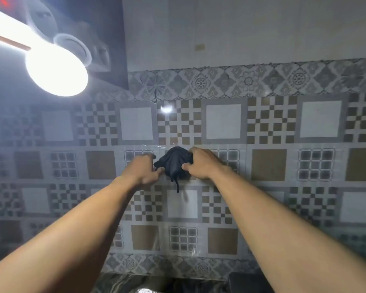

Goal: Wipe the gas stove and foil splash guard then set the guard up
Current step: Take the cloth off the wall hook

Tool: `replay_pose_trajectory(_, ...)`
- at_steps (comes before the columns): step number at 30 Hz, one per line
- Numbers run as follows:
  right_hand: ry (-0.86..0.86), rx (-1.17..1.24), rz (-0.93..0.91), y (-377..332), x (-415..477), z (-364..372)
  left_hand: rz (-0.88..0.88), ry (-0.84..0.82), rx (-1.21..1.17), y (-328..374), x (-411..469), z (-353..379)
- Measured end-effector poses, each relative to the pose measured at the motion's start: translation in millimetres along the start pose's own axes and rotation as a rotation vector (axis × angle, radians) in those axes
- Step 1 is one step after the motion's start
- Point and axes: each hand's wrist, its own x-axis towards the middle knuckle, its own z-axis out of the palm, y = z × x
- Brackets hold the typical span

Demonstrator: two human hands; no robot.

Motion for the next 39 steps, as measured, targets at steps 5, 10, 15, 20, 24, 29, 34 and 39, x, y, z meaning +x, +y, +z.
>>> replay_pose_trajectory(5, 0.117, 0.065, 0.039, 0, 28, 27, 0.010, 0.025, -0.127, -3, 27, 25)
replay_pose_trajectory(10, 0.280, 0.047, 0.082, 4, 46, 40, 0.031, 0.168, -0.020, -2, 40, 38)
replay_pose_trajectory(15, 0.275, 0.081, 0.049, 4, 39, 24, 0.022, 0.217, -0.210, -2, 45, 31)
replay_pose_trajectory(20, 0.180, 0.201, 0.141, 11, 27, -2, -0.056, 0.161, -0.378, 11, 39, 9)
replay_pose_trajectory(24, -0.027, 0.283, 0.243, 19, 2, -16, -0.107, 0.038, -0.379, 26, 24, 6)
replay_pose_trajectory(29, -0.164, 0.576, 0.356, 42, -44, -25, -0.259, -0.169, -0.624, 68, -13, 17)
replay_pose_trajectory(34, -0.212, 0.789, 0.381, 77, -91, -36, -0.298, -0.338, -0.847, 135, -69, 32)
replay_pose_trajectory(39, -0.180, 0.602, 0.387, 125, -135, -46, -0.366, -0.441, -1.030, 183, -120, 53)
